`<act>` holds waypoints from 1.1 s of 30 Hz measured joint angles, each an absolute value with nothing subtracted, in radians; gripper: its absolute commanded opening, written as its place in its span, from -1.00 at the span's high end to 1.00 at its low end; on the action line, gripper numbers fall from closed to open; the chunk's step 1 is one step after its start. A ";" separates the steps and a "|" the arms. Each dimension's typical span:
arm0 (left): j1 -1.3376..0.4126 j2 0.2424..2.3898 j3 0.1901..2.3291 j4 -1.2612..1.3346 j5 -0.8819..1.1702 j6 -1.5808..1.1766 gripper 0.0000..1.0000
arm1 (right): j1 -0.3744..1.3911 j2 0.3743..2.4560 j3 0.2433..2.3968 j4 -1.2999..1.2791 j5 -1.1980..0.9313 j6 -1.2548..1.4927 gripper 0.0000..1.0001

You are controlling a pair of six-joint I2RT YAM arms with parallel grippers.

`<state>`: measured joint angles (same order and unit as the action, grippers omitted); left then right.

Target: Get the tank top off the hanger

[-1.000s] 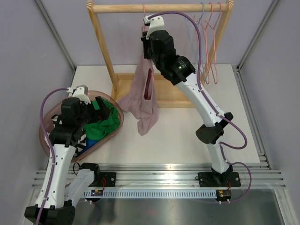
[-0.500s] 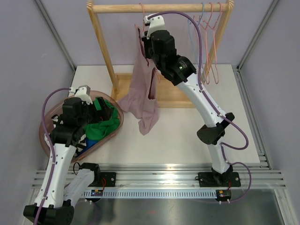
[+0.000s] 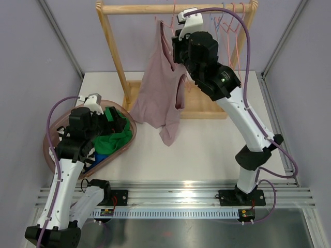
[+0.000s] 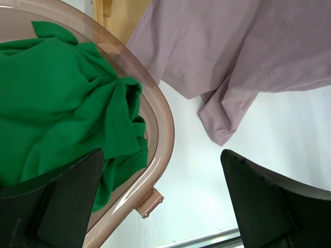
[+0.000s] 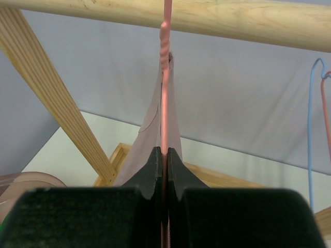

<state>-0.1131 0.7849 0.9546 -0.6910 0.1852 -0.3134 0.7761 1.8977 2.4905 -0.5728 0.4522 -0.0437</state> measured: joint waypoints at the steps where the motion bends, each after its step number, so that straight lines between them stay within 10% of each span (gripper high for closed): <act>1: -0.116 0.784 0.955 -0.685 0.194 -0.316 -0.98 | 0.776 1.863 2.445 -0.566 0.450 -0.038 1.00; 16: -0.520 0.809 1.063 -0.517 0.075 -0.451 -0.98 | 0.777 1.195 1.711 -0.590 0.196 0.138 1.00; 33: -0.960 0.998 1.150 -0.076 -0.111 -0.173 -0.70 | 0.778 0.863 1.588 -0.765 -0.141 0.281 1.00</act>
<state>-0.9600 0.9981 1.1496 -0.0761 -0.1112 -0.1730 0.7780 0.8627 1.5875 -0.7654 -0.1413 0.2813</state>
